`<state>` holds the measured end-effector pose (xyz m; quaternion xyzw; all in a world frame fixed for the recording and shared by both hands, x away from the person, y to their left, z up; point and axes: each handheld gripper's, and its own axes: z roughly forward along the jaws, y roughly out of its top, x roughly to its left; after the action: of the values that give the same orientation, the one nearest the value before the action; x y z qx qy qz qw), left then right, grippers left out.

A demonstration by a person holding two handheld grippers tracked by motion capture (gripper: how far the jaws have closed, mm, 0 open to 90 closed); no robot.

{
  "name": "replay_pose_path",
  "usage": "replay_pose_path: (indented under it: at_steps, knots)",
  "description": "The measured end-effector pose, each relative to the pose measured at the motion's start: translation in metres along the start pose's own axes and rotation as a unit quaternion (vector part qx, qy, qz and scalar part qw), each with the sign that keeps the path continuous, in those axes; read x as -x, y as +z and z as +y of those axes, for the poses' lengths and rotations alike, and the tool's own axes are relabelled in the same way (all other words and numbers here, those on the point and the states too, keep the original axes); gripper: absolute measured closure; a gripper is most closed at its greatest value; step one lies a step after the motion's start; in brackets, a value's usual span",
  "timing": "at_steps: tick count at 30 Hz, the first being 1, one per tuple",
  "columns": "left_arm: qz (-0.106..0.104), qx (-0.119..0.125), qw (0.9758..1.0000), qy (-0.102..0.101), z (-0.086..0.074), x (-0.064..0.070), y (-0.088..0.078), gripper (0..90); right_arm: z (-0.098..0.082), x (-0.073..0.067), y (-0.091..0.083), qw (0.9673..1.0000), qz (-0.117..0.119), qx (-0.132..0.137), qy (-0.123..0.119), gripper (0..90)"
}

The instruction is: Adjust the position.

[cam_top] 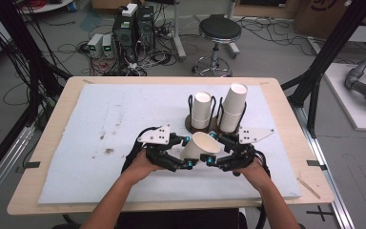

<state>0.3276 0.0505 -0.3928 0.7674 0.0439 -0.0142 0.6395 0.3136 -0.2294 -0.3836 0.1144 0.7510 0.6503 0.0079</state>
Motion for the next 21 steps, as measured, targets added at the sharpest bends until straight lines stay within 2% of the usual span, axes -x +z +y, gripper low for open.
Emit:
replay_pose_path:
  at_steps: [2, 5, 8, 10, 16, 19, 21]
  knots:
    - [-0.002, 0.0, 1.0, -0.001, -0.0007, 0.0, 0.001, 37.6, 0.0003, -0.0001, -0.001, 1.0, 0.002, -0.001, -0.002, 39.8]
    - [0.007, -0.014, 0.9999, 0.001, -0.0016, 0.0014, 0.004, 36.1, 0.0005, 0.0001, -0.0015, 0.9999, 0.004, -0.01, -0.009, 40.9]
    - [0.032, -0.024, 0.9992, 0.002, -0.0008, 0.0025, 0.0059, 27.5, 0.0008, -0.0002, -0.0013, 0.9997, -0.004, -0.02, -0.014, 41.0]
    - [0.04, -0.028, 0.9988, 0.003, -0.0009, 0.0022, 0.0051, 23.7, 0.0016, 0.0, -0.0022, 0.9994, -0.011, -0.028, -0.016, 41.0]
    - [0.041, -0.034, 0.9986, 0.003, -0.002, 0.0016, 0.0078, 24.1, 0.0029, 0.0007, -0.0032, 0.9993, -0.017, -0.03, -0.015, 41.2]
    - [0.035, -0.038, 0.9986, 0.007, -0.0029, 0.002, 0.0096, 26.9, 0.003, 0.001, -0.0012, 0.9993, -0.015, -0.031, -0.015, 41.1]
    - [0.033, -0.042, 0.9984, 0.018, -0.003, 0.0024, 0.0098, 33.8, 0.0026, 0.0011, -0.0002, 0.9993, -0.015, -0.032, -0.015, 41.1]
